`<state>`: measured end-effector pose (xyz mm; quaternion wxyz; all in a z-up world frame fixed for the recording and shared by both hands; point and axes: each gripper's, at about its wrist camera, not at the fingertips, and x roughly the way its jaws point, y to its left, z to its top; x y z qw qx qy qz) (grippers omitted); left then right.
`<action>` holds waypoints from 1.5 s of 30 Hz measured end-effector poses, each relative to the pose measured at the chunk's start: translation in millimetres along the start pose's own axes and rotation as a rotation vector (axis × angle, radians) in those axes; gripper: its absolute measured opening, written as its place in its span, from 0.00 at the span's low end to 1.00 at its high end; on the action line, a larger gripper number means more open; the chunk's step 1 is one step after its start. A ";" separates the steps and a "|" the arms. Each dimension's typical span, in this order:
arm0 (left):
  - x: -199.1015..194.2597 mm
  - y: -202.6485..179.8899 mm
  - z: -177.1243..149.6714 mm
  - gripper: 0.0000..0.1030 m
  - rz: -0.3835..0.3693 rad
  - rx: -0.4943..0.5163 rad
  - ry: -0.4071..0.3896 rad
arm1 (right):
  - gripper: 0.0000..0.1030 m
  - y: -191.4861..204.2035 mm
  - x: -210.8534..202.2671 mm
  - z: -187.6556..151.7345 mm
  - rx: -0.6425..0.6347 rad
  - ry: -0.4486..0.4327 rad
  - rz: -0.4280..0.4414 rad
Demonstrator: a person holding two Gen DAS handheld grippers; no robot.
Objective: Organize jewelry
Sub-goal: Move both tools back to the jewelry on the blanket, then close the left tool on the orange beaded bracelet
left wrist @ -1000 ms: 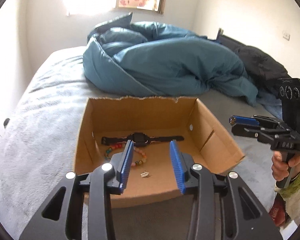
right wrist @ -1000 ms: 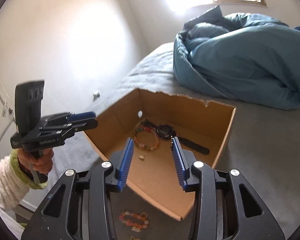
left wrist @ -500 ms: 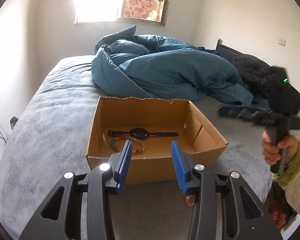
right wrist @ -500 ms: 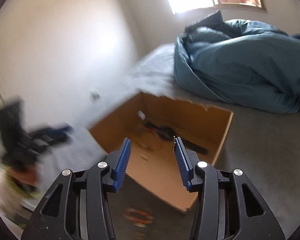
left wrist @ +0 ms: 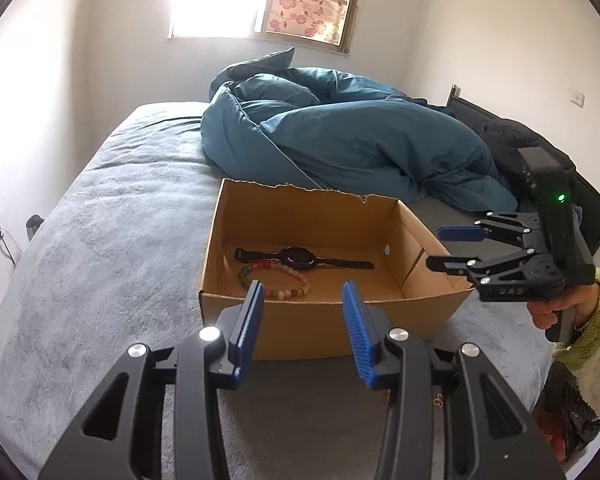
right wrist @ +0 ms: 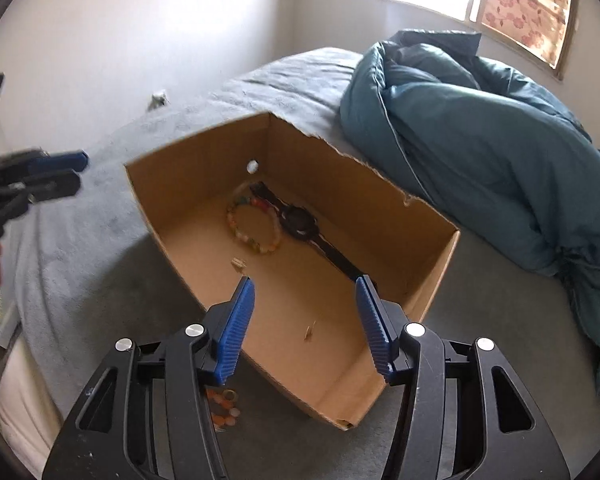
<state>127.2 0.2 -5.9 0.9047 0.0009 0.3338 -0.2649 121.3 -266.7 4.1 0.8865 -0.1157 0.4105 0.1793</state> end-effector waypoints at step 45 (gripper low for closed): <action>53.8 -109.1 -125.7 0.38 -0.118 0.294 0.256 | 0.41 47.7 -5.7 -158.7 0.279 0.009 0.258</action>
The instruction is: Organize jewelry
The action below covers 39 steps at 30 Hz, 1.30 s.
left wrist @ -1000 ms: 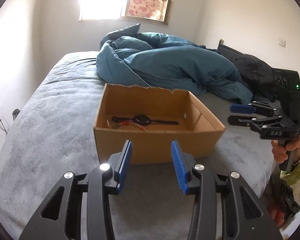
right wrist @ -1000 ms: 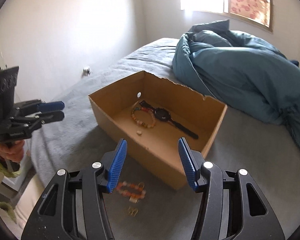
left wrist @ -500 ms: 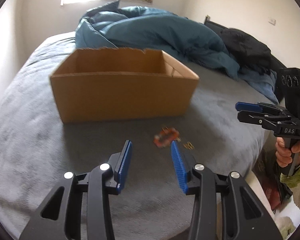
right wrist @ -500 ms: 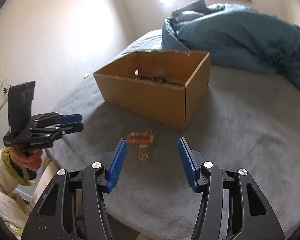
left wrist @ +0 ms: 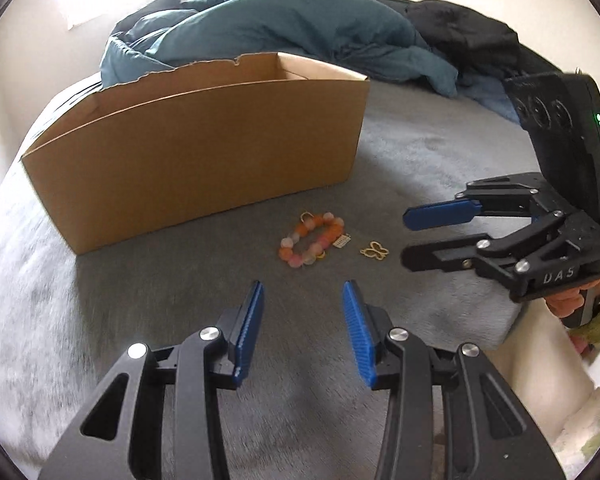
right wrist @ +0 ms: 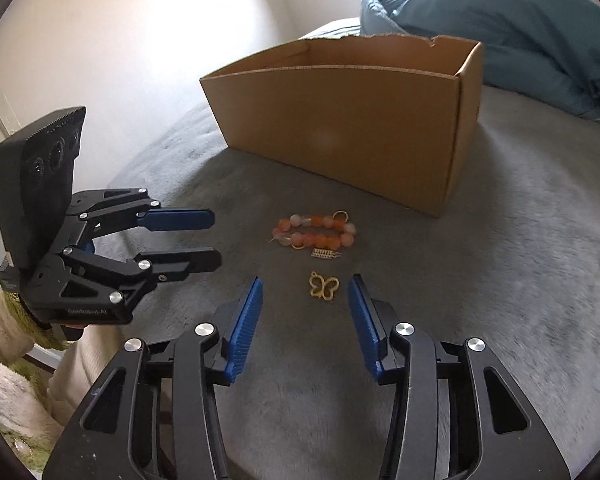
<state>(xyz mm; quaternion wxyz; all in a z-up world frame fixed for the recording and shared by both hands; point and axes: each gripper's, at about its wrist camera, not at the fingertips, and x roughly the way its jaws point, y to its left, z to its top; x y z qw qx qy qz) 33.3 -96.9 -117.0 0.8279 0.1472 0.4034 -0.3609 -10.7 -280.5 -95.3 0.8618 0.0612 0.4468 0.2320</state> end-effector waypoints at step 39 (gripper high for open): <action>21.3 66.8 21.6 0.08 -0.008 -0.208 0.098 | 0.37 -14.3 24.9 -3.3 0.000 0.044 -0.001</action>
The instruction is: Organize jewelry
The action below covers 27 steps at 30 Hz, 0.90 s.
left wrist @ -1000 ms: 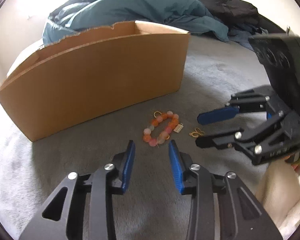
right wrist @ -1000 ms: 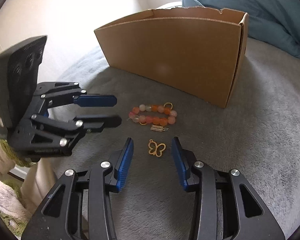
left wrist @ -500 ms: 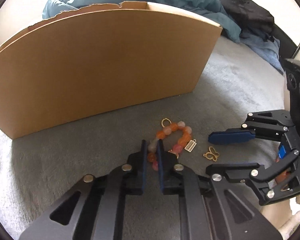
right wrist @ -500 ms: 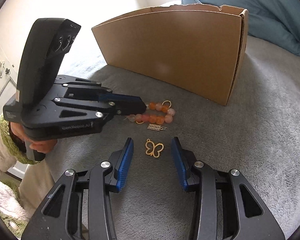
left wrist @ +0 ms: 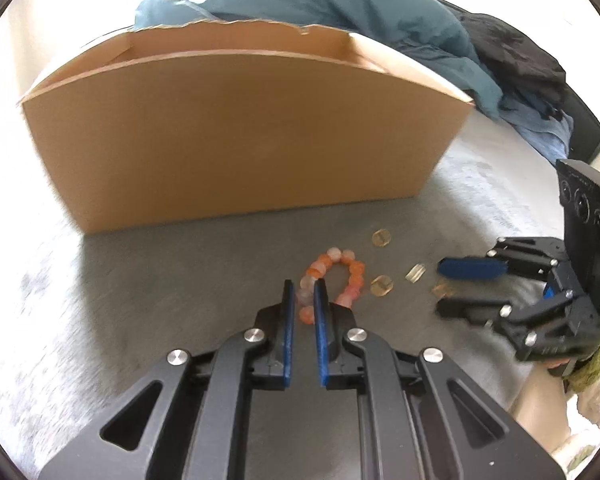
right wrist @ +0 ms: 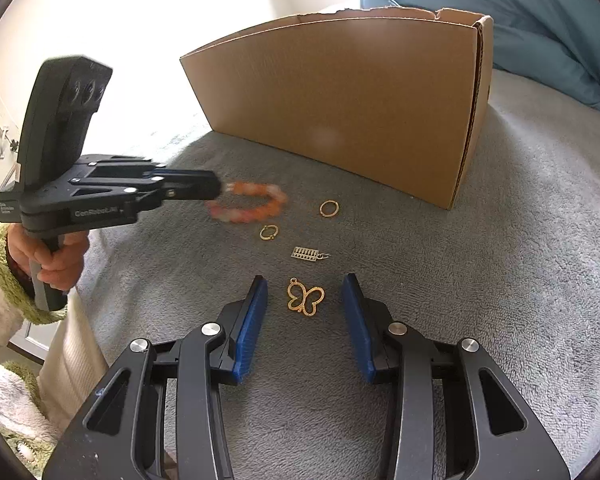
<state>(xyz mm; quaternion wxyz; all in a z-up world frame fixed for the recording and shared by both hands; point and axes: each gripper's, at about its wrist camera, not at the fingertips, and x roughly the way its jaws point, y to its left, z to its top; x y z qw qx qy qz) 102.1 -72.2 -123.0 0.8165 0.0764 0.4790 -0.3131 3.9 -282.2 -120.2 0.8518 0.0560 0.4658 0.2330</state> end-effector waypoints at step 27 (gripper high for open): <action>0.5 -54.1 -10.7 0.19 -0.067 0.307 -0.039 | 0.33 6.0 8.3 8.5 -0.138 0.082 -0.034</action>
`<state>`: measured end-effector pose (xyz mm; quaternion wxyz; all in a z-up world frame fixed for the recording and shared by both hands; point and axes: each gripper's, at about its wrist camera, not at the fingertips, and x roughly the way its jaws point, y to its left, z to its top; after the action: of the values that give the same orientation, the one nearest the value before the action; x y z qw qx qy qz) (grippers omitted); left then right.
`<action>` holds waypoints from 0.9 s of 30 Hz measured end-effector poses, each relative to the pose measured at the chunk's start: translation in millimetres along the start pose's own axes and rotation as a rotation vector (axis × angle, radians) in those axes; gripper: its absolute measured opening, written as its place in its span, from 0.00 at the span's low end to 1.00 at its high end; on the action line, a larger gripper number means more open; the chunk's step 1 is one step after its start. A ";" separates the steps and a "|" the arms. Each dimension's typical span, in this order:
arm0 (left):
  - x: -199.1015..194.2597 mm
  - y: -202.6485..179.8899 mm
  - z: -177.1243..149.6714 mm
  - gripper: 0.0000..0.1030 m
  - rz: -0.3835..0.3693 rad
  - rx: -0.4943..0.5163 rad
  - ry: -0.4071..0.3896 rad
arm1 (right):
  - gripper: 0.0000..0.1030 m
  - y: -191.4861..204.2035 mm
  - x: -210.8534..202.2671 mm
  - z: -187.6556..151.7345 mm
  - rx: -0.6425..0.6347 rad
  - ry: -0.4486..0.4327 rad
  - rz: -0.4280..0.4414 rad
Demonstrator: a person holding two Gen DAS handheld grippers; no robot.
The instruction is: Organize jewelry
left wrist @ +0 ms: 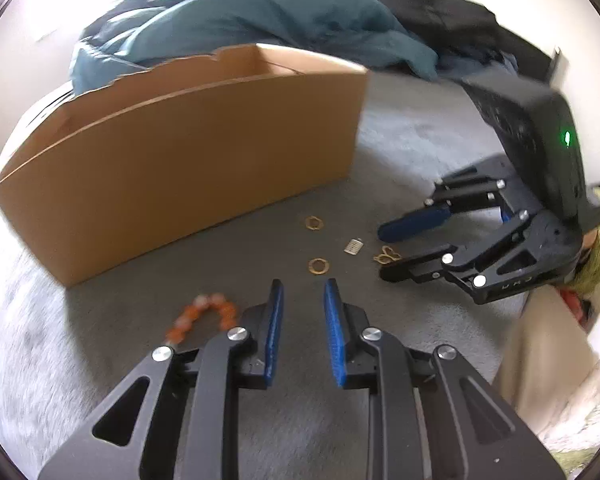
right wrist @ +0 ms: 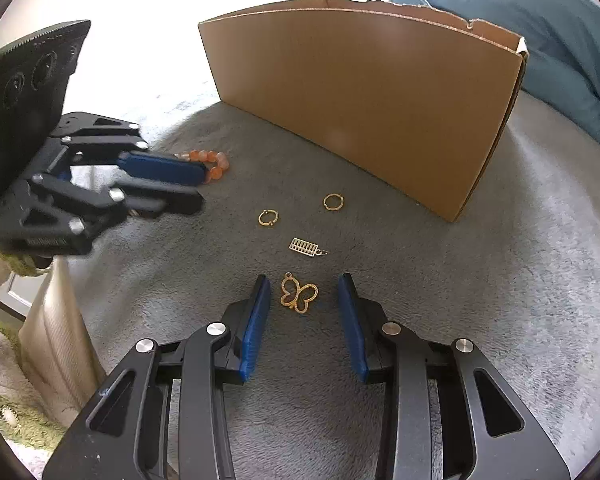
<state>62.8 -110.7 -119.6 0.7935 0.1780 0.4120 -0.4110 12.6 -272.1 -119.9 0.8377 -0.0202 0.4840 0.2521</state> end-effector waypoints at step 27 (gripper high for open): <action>40.7 -11.1 7.9 0.23 0.043 0.107 0.059 | 0.15 -2.2 6.1 -6.0 0.000 -0.014 0.029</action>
<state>71.0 -142.8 -146.8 0.7791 0.2411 0.4085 -0.4098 11.2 -273.3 -128.6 0.8375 -0.0112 0.4783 0.2642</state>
